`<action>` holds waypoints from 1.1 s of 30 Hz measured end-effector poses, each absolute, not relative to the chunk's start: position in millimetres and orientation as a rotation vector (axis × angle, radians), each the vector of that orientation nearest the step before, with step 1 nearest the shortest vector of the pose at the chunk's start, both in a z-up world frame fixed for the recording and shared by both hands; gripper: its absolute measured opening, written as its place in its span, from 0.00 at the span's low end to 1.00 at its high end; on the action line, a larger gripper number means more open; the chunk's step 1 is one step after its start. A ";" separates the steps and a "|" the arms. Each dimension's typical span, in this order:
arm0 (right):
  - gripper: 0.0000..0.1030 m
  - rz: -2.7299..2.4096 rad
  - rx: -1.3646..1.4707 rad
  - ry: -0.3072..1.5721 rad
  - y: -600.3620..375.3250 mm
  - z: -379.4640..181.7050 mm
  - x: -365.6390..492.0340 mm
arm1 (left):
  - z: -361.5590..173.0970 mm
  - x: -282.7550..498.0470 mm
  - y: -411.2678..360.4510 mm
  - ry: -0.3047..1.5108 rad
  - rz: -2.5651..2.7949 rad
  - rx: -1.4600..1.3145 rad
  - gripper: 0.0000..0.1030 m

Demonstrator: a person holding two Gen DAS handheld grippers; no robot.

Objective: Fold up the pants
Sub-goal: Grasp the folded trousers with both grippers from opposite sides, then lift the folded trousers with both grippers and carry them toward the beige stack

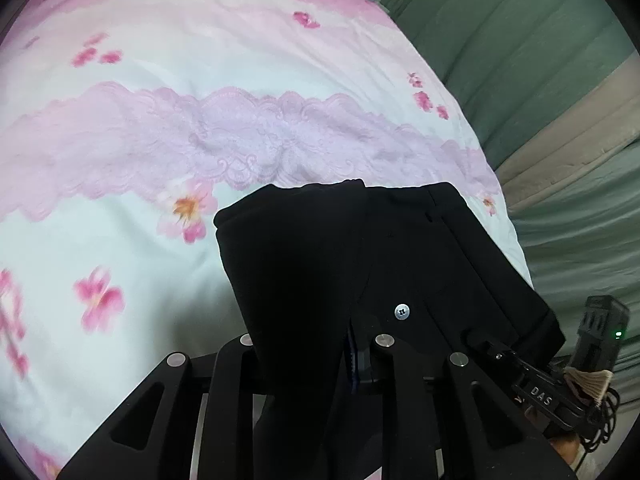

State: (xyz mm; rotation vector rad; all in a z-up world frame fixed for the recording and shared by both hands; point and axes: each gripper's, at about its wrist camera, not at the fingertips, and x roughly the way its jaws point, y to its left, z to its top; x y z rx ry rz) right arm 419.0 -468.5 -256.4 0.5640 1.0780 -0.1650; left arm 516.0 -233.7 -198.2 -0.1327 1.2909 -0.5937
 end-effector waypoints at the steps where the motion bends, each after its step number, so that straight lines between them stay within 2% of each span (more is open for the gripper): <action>1: 0.26 -0.149 0.540 1.077 -462.8 -245.9 416.7 | -189.6 506.4 -230.6 1.282 -0.579 -0.134 0.22; 9: 0.26 0.041 0.430 1.094 -434.7 -177.1 378.1 | -127.3 423.3 -182.2 1.220 -0.417 -0.243 0.22; 19: 0.26 0.286 0.260 1.055 -361.0 -115.3 321.8 | -64.4 319.6 -79.5 1.081 -0.237 -0.408 0.22; 33: 0.26 0.473 0.158 0.971 -161.1 -50.2 235.4 | 3.0 191.9 110.2 0.931 -0.122 -0.350 0.22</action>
